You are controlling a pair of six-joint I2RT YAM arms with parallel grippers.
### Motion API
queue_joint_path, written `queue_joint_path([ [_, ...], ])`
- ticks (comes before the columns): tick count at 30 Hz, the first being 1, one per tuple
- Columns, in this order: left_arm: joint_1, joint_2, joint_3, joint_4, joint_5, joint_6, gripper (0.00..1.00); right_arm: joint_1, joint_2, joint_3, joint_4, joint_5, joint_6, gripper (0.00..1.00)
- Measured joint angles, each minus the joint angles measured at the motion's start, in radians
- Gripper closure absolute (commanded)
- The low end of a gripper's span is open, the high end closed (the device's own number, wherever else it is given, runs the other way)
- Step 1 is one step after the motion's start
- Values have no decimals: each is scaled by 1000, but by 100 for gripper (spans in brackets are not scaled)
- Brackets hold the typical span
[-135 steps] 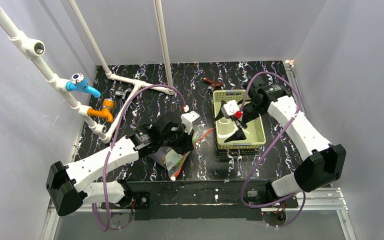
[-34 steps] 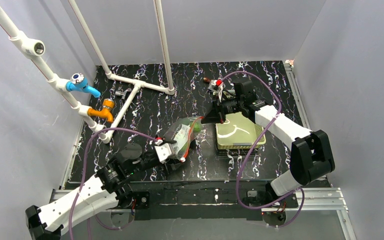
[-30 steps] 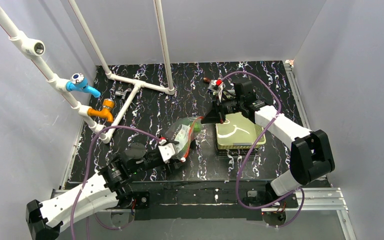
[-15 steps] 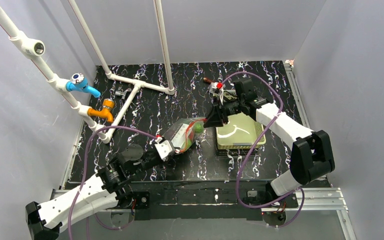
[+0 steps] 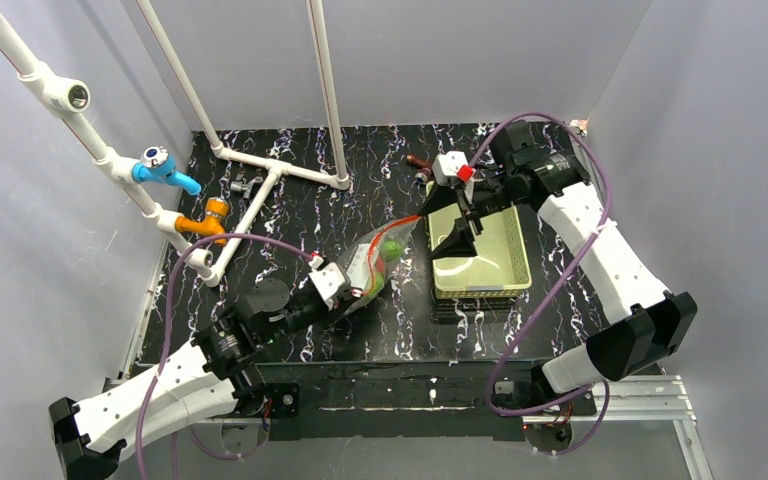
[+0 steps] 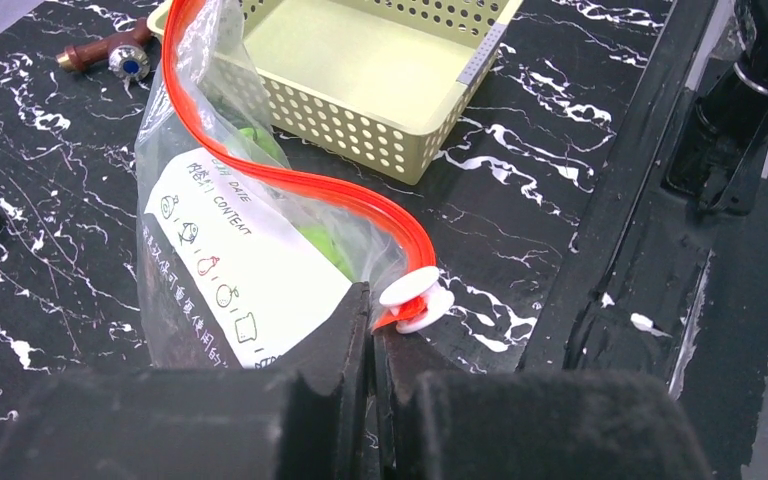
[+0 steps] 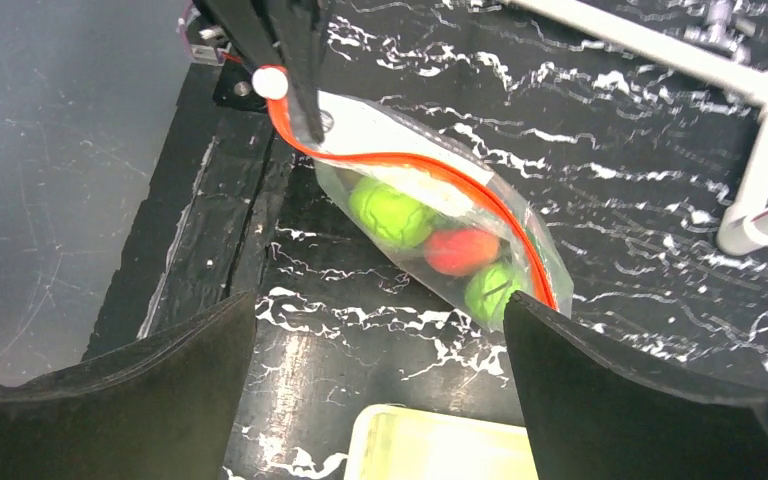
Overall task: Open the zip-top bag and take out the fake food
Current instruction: Pick up the zipper food storage bag at the center of the board.
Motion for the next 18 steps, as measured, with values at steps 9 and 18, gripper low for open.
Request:
queue_joint_path([
  [9, 0, 17, 39, -7, -25, -74, 100, 46, -11, 102, -216, -132, -135, 2],
  [18, 0, 62, 69, -1, -25, -143, 100, 232, 32, 102, -250, -121, -157, 2],
])
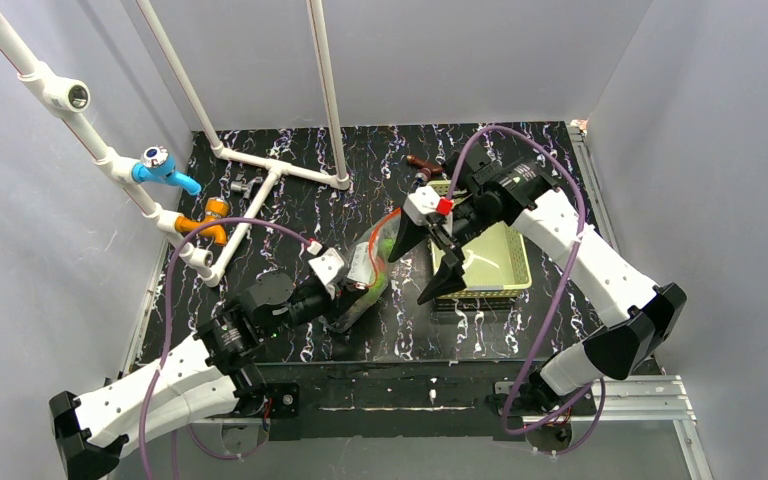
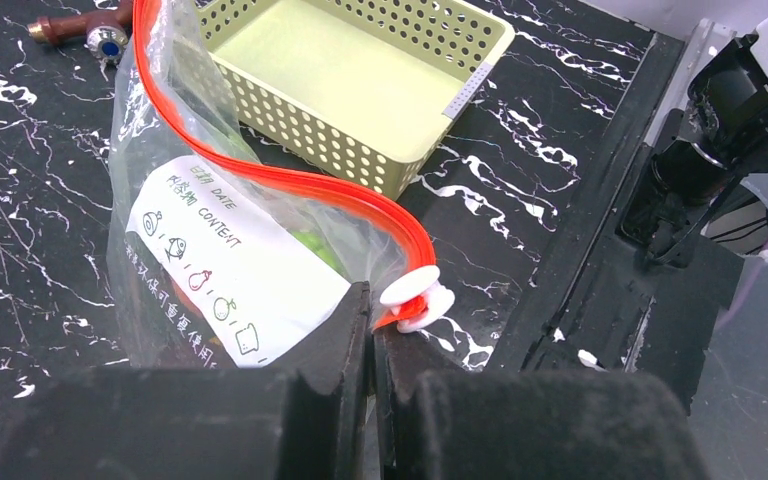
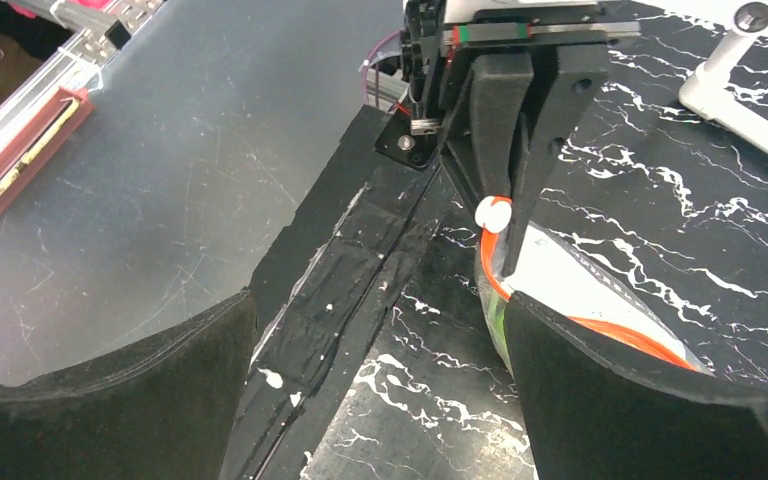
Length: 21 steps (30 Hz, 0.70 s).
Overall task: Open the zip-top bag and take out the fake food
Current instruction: Pick up the zipper food storage bag at the center of the board.
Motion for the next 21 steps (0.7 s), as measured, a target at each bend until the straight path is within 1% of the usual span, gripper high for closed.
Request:
queue_joint_path([
  [5, 0, 7, 0, 8, 7, -21, 100, 42, 0, -5, 8, 39, 2, 2],
  [21, 0, 13, 0, 18, 28, -50, 100, 90, 18, -7, 29, 104, 13, 2],
])
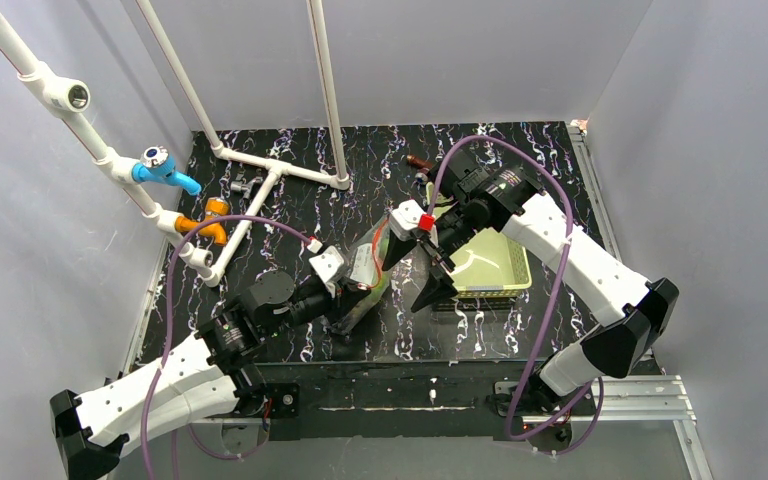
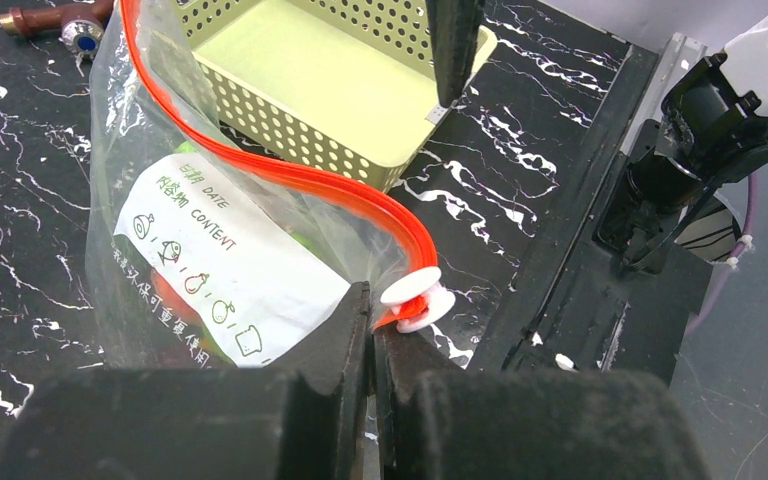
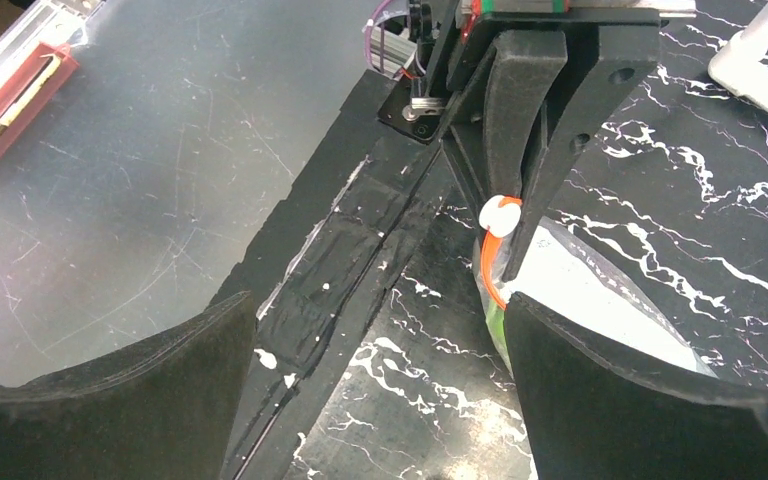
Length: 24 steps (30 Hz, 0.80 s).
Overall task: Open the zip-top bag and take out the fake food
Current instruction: Pick up the zipper food storage bag at the center of the board, then unzip the zipper food storage bag at the center of the board.
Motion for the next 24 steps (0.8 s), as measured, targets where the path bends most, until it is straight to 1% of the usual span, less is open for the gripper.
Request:
queue_joint_path([
  [16, 0, 1, 0, 0, 32, -11, 100, 12, 2, -2, 20, 72, 13, 2],
  [24, 0, 13, 0, 0, 61, -22, 100, 33, 54, 40, 24, 106, 15, 2],
])
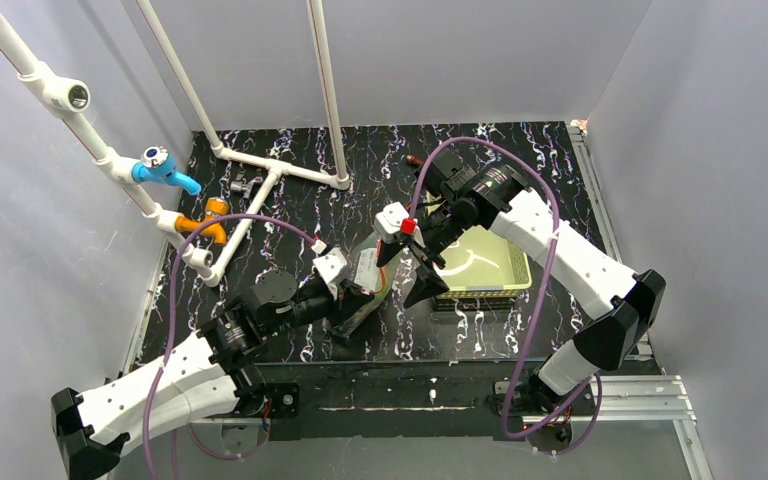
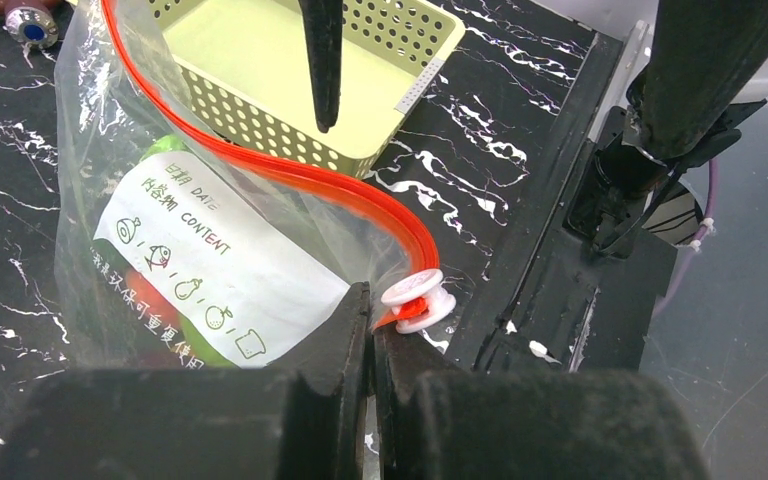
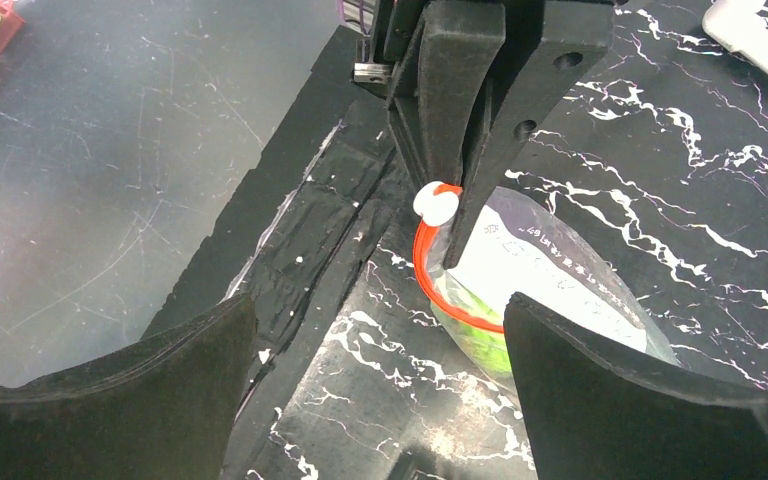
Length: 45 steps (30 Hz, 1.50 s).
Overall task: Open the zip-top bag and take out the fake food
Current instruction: Unzip the zipper food storage bag at the center of the board.
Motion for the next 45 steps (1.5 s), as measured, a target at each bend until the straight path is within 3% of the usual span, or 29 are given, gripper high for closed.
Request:
queue_joint_path([
  [23, 27, 39, 12, 24, 68, -38, 100, 47, 5, 19, 0, 125, 2, 2],
  [29, 37, 51, 12, 43, 88, -51, 100, 54, 19, 71, 1, 119, 8, 6],
  [34, 40, 50, 12, 54, 97, -65, 100, 72, 26, 71, 13, 124, 36, 18],
  [41, 40, 36, 12, 61, 85, -84, 100, 88, 30, 52, 113, 124, 162, 45],
  [45, 40, 25, 12, 67, 69, -95, 100, 93, 31, 32, 174, 128, 234, 54],
])
